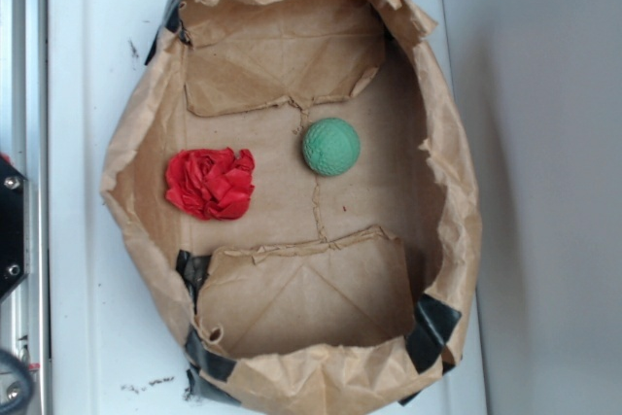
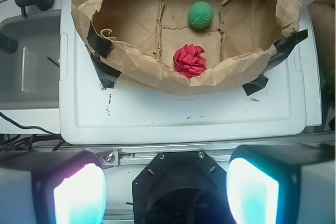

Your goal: Grab the red paper.

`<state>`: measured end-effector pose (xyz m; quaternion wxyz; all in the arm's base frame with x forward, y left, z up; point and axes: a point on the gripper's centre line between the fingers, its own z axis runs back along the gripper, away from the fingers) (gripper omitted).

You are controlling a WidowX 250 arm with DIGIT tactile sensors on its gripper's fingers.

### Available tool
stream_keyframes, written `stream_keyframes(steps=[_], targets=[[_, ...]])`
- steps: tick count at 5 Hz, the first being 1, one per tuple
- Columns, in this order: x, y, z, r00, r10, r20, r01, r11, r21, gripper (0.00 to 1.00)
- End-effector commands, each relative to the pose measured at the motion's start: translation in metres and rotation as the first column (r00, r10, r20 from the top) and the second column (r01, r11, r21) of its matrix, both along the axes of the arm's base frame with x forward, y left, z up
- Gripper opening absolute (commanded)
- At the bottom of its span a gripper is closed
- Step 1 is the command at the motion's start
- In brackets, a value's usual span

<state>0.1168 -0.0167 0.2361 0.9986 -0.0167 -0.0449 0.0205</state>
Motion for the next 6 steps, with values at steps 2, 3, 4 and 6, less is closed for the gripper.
stream_keyframes(steps=[2, 3, 4, 6], targets=[[0.050, 0.017, -0.009, 0.994, -0.012, 0.105, 0.013, 1.000, -0.003, 1.00], [0.093, 0.020, -0.024, 0.988, -0.089, 0.123, 0.100, 0.992, -0.079, 1.00], [0.111, 0.022, -0.068, 0.989, -0.120, 0.085, 0.120, 0.993, -0.004, 1.00], [0.102, 0.035, -0.151, 0.987, -0.162, 0.007, 0.161, 0.981, 0.109, 1.00]])
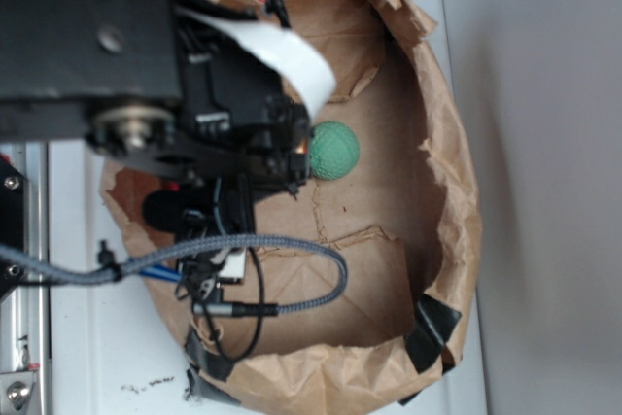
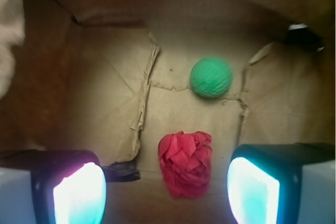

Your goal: Grab the red paper.

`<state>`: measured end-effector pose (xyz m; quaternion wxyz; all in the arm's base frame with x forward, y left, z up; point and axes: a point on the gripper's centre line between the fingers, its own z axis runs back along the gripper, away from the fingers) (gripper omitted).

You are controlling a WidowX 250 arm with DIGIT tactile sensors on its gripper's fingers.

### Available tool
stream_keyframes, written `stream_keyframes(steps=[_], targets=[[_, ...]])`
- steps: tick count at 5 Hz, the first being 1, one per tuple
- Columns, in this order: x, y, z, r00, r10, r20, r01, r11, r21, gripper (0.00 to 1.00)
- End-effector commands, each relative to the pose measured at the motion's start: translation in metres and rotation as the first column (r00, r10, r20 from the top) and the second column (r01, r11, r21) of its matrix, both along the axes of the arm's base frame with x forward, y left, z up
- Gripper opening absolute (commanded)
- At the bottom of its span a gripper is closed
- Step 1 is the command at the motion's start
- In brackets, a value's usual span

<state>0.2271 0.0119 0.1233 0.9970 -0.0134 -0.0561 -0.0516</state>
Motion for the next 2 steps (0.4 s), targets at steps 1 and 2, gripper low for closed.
stream_keyframes(steps=[1, 2], targets=[[-0.015, 0.008, -0.078, 0.997, -0.041, -0.062, 0.048, 0.991, 0.122, 1.00], [-0.015, 0.008, -0.090, 0.995, -0.040, -0.088, 0.052, 0.988, 0.144, 1.00]])
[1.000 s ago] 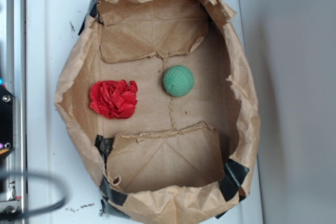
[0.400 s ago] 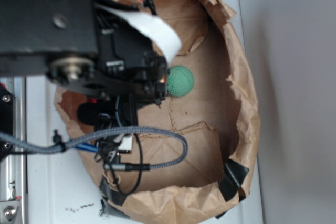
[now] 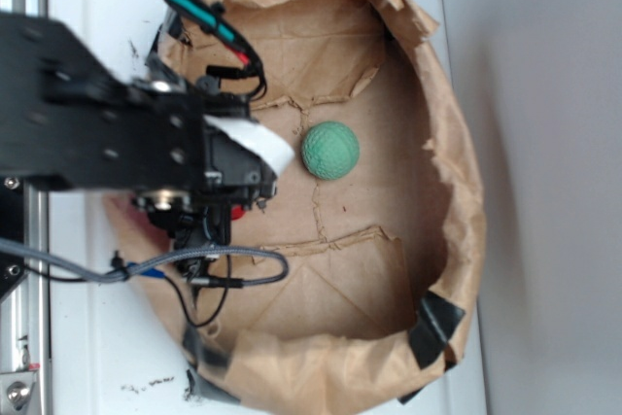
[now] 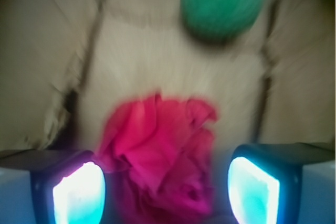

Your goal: Grab the red paper.

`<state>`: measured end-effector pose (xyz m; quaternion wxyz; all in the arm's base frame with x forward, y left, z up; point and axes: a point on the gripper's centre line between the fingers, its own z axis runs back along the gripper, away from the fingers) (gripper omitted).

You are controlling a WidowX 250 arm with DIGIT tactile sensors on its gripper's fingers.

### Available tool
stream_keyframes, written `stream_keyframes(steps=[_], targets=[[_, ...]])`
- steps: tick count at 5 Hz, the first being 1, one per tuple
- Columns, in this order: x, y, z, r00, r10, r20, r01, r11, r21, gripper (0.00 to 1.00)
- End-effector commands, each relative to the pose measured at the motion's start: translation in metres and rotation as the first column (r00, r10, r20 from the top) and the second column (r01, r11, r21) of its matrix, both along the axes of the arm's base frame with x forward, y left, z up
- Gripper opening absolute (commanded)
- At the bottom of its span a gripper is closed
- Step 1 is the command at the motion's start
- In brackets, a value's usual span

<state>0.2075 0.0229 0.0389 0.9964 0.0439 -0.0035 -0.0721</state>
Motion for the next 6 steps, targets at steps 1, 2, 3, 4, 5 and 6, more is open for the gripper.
stream_keyframes(steps=[1, 2, 3, 4, 5, 6], targets=[[0.004, -0.007, -0.016, 1.000, 0.000, 0.021, -0.002, 0.997, 0.077, 0.00], [0.004, -0.005, -0.007, 0.999, -0.001, 0.034, -0.002, 0.997, 0.076, 0.00], [-0.004, 0.006, 0.020, 0.995, 0.014, 0.104, -0.016, 1.000, 0.019, 0.00], [-0.026, 0.030, 0.062, 0.972, 0.056, 0.226, -0.042, 0.997, -0.068, 0.00], [-0.043, 0.039, 0.106, 0.933, 0.060, 0.354, -0.017, 0.992, -0.122, 0.00], [0.006, 0.018, 0.134, 0.924, 0.036, 0.381, 0.016, 0.991, -0.132, 0.00]])
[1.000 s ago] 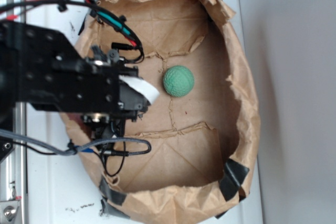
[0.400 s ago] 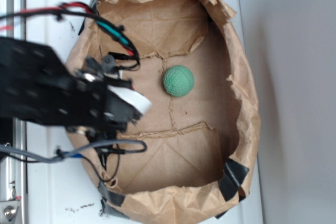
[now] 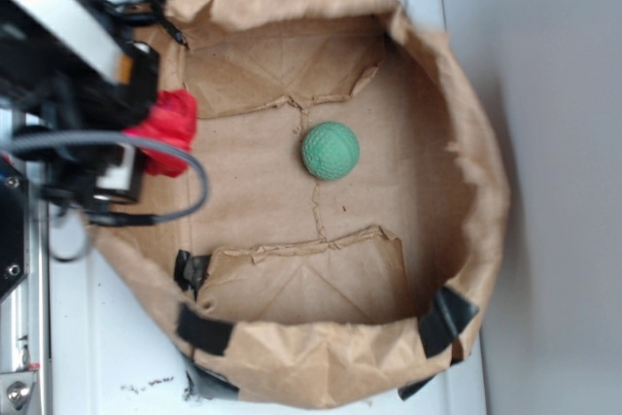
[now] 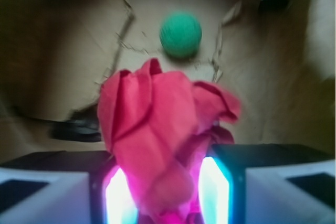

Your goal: Grab the red paper.

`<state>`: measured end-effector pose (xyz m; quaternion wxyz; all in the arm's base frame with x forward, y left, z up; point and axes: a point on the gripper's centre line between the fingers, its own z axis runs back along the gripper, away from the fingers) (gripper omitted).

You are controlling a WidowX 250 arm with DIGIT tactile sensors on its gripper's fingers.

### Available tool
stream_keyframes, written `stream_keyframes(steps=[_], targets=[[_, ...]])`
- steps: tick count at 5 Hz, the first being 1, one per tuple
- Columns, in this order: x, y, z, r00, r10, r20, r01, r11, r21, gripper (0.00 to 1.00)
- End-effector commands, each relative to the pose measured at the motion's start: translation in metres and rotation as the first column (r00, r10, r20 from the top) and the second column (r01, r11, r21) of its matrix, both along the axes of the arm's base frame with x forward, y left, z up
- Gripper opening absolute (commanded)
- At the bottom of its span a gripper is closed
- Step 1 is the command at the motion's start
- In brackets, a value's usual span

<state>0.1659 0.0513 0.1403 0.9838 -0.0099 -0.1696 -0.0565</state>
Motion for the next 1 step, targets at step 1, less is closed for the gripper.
stream_keyframes(steps=[1], targets=[[0.0653, -0.0169, 0.0318, 0.998, -0.003, 0.065, 0.003, 1.000, 0.013, 0.00]])
